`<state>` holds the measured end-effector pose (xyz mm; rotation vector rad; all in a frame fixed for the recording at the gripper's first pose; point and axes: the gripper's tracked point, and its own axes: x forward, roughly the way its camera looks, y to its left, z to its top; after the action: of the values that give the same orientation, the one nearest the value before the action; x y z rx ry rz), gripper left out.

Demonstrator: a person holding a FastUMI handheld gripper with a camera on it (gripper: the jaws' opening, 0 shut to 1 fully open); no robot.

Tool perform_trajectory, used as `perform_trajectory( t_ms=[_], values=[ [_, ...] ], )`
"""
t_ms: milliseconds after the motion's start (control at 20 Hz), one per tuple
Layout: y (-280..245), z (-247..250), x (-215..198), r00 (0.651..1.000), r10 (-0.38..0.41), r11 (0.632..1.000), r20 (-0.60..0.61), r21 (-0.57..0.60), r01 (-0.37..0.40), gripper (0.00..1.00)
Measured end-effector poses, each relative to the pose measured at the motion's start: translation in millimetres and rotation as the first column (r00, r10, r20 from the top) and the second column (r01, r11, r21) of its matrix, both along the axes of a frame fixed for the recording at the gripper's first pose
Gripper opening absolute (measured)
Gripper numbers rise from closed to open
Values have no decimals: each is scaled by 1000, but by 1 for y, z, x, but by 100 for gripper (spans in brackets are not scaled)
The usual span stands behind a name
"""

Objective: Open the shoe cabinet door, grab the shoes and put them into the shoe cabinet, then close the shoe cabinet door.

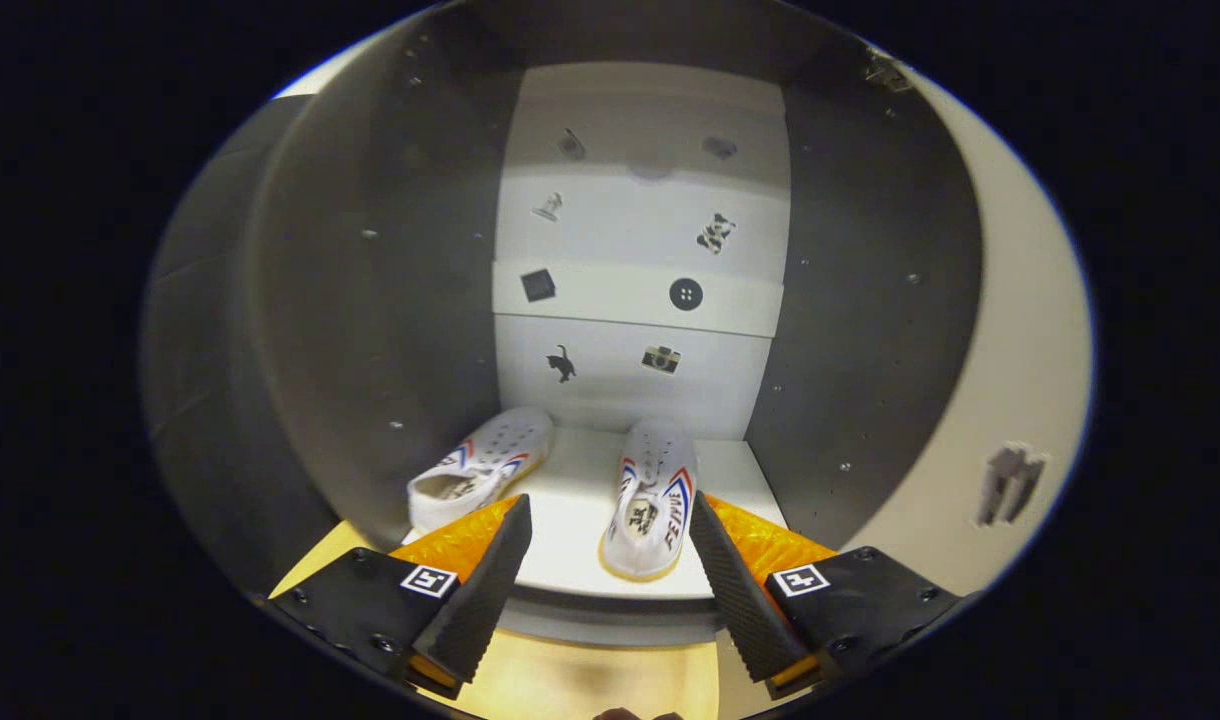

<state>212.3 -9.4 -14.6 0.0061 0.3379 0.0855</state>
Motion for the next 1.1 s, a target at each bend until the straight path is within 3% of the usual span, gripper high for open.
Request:
perform_trajectory(
  t_ms=[350, 450, 750, 1100],
  values=[
    [22, 25, -149, 988, 54, 998, 144, 23, -58, 99],
    [22, 19, -189, 985, 91, 996, 146, -12, -90, 99],
    [-3, 6, -300, 983, 96, 995, 155, 18, -100, 99],
    [-94, -1, -388, 984, -108, 993, 140, 54, 101, 99]
  ],
)
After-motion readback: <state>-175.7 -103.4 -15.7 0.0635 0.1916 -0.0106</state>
